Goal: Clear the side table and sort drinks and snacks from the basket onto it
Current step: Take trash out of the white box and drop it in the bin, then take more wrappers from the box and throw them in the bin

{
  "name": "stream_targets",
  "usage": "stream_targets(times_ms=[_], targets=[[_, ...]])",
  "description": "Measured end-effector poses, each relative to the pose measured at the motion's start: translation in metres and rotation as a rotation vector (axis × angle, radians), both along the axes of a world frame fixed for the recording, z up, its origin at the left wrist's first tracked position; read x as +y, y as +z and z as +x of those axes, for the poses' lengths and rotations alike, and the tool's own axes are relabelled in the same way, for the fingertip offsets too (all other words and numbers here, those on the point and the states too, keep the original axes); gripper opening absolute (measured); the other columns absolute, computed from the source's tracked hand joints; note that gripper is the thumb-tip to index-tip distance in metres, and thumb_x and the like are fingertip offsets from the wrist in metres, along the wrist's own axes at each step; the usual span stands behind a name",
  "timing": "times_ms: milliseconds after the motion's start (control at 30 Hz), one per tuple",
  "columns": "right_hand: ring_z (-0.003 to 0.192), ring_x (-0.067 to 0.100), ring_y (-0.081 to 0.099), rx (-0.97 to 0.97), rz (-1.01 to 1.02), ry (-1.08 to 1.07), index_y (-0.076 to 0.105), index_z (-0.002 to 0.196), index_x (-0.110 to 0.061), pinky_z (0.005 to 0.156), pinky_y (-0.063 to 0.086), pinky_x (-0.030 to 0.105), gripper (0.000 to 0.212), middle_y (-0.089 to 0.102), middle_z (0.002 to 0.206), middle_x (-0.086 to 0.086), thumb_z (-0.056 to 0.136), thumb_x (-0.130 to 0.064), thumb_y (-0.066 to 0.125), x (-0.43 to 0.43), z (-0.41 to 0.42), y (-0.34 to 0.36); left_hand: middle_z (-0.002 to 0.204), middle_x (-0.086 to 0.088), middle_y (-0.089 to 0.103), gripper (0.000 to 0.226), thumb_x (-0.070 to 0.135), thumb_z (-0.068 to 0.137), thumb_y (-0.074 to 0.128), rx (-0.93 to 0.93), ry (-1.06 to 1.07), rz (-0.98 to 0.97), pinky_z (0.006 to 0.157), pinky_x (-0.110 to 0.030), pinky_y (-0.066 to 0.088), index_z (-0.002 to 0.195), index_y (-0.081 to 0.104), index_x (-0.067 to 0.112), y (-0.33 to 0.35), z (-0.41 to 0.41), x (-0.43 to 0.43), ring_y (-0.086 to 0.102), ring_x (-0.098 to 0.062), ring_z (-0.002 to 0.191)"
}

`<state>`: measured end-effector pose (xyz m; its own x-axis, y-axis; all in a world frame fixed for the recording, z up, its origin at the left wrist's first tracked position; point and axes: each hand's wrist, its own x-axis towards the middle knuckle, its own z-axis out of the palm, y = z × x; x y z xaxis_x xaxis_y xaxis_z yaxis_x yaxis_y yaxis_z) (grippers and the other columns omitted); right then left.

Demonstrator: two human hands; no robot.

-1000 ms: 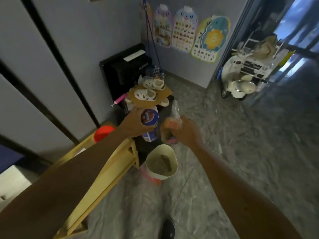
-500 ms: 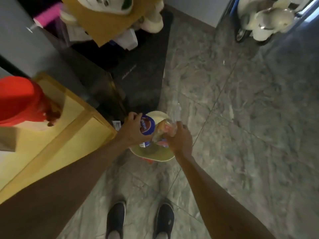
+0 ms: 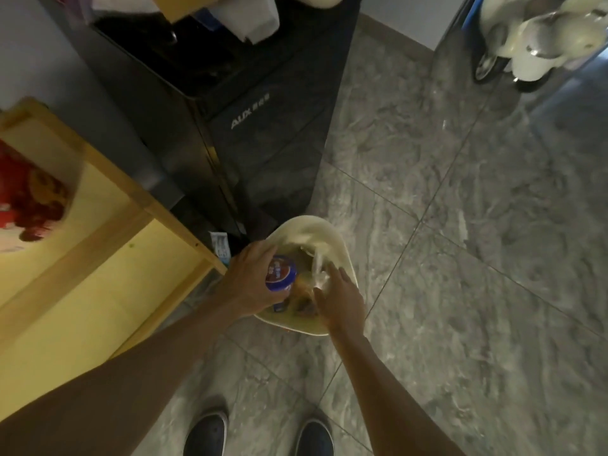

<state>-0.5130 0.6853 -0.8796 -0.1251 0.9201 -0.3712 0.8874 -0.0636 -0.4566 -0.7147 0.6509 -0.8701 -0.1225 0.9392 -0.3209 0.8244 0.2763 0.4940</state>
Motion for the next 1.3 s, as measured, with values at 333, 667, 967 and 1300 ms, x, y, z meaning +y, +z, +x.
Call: stream_targets(times_ms=[333,667,967,1300], targets=[[0.163,0.029,0.022,-0.056,-0.019,0.103,0.021,0.171,-0.026,0.123,0.034,0.055,0.104,0.015,0.18,0.0,0.091,-0.083,0.055,0.04,0.017,0.238,0.169,0.005,0.023,0.097,0.082,0.084,0.05,0.062,-0.033,0.135,0.124,-0.044,0.023,0.162,0.028,0.027,0.223,-0.024,0.014,0.025,-0.019,0.155],[0.157,0.033,0.035,-0.02,0.311,0.076,0.024,0.169,-0.021,0.121,0.041,0.051,0.106,0.026,0.176,0.005,0.089,-0.084,0.055,0.049,0.022,0.578,0.152,-0.013,0.051,0.088,0.075,0.083,0.055,0.126,-0.07,0.506,0.114,-0.054,0.043,0.145,0.052,0.014,0.55,-0.07,0.03,0.051,-0.035,0.139],[0.145,0.036,0.048,0.078,0.519,0.185,0.029,0.165,-0.022,0.114,0.047,0.05,0.107,0.046,0.162,0.01,0.084,-0.085,0.057,0.045,0.003,0.775,0.163,-0.004,0.039,0.107,0.094,0.075,0.035,0.201,0.029,0.546,0.122,-0.049,0.032,0.157,0.038,0.025,0.76,-0.107,-0.017,0.041,-0.028,0.146],[0.136,0.027,0.056,0.22,0.549,0.547,0.046,0.155,-0.026,0.107,0.052,0.046,0.1,0.055,0.153,0.003,0.082,-0.093,0.057,0.002,-0.062,0.799,0.166,-0.003,0.033,0.096,0.087,0.087,0.04,0.319,0.317,0.524,0.125,-0.049,0.022,0.161,0.032,0.027,0.785,-0.113,-0.157,0.034,-0.027,0.15]])
